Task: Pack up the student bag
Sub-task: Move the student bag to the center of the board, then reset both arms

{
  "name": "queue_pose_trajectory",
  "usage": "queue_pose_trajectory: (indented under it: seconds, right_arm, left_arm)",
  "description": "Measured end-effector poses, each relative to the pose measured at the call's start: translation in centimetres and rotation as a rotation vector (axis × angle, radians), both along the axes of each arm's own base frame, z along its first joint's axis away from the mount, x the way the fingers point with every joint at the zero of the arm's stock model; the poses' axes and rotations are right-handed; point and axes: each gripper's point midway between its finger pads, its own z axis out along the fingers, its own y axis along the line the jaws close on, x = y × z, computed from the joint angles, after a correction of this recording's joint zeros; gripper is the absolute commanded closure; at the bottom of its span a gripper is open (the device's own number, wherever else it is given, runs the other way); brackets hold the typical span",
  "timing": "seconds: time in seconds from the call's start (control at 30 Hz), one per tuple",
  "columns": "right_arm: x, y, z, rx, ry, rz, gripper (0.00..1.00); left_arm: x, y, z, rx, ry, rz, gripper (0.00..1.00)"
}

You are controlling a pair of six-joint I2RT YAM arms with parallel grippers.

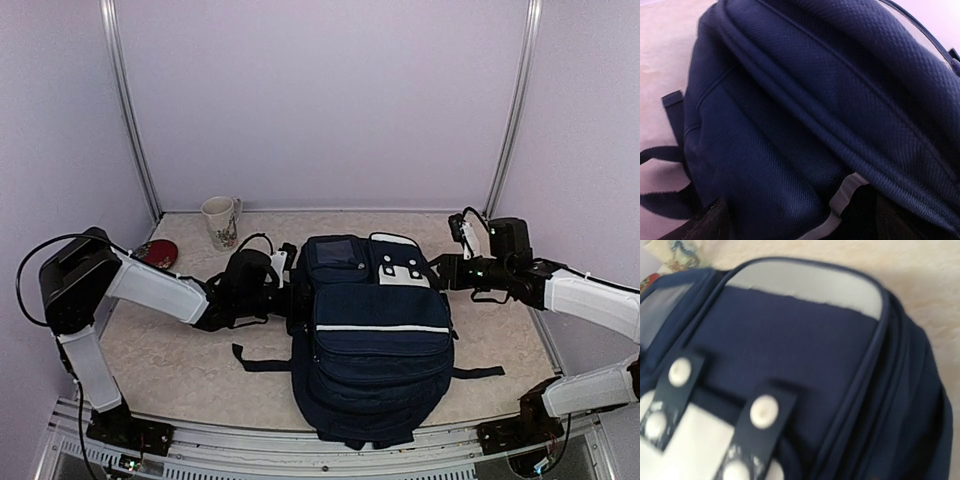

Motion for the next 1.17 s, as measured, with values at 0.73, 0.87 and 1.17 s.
queue_pose_trajectory:
  seconds: [0.73, 0.87, 1.17]
  right_arm:
    - [0.4, -18.9, 9.6, -0.053, -0.325, -0.566, 0.00]
    - [-0.6, -19.2, 4.7, -0.027, -0.279, -0.611, 0.00]
    - [-1.9, -20.9, 3.4, 0.002, -0.346, -0.733, 0.00]
  left_arm:
    - [4.6, 23.8, 18.0, -0.036, -0.390, 0.607, 0.01]
    - [4.1, 28.4, 14.0, 0.092, -0.363, 0.743, 0.01]
    - [2.4, 32.4, 9.1, 0.231, -0.342, 0.869, 0.01]
